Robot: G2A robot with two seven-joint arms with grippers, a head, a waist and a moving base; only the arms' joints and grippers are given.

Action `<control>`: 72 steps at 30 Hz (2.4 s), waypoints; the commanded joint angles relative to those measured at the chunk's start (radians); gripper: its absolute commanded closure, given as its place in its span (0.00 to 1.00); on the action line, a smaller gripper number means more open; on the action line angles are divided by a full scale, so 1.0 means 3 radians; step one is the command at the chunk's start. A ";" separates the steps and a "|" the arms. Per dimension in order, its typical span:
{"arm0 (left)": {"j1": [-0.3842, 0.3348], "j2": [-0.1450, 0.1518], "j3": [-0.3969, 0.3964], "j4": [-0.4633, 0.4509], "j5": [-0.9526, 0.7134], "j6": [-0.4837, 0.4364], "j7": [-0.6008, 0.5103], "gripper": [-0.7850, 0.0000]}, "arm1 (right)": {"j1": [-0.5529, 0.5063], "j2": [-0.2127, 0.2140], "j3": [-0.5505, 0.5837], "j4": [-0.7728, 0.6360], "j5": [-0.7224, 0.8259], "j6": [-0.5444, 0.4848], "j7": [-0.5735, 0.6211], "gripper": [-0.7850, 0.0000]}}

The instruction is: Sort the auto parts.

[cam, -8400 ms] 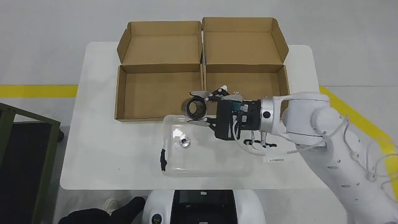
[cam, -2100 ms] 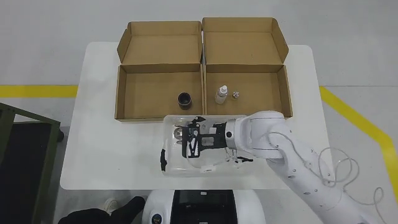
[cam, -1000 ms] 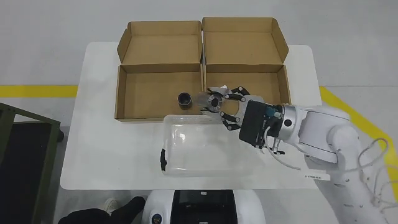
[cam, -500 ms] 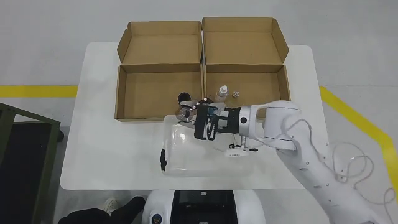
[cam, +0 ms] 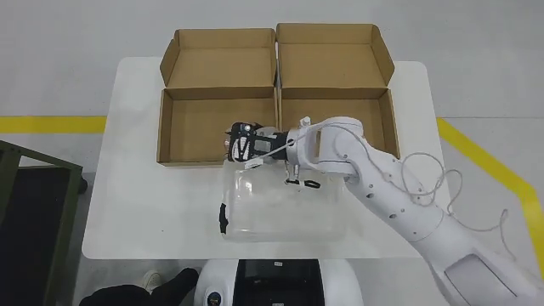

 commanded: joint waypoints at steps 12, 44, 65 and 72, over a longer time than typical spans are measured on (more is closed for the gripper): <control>0.0000 0.0000 0.0000 0.0000 0.0000 0.0000 0.0000 0.00 | 0.0584 -0.0403 -0.0549 0.0812 0.0155 0.0239 0.0175 1.00; 0.0000 0.0000 0.0000 0.0000 0.0000 0.0000 0.0000 0.00 | 0.1151 -0.1264 -0.1107 0.2429 0.0131 0.0115 0.0222 0.68; 0.0000 0.0000 0.0000 0.0000 0.0000 0.0000 0.0000 0.00 | 0.1225 -0.1332 -0.0841 0.2354 -0.0023 0.0009 0.0003 0.00; 0.0000 0.0000 0.0000 0.0000 0.0000 0.0000 0.0000 0.00 | 0.0952 -0.1060 -0.0391 0.1644 -0.0153 0.0010 -0.0074 0.00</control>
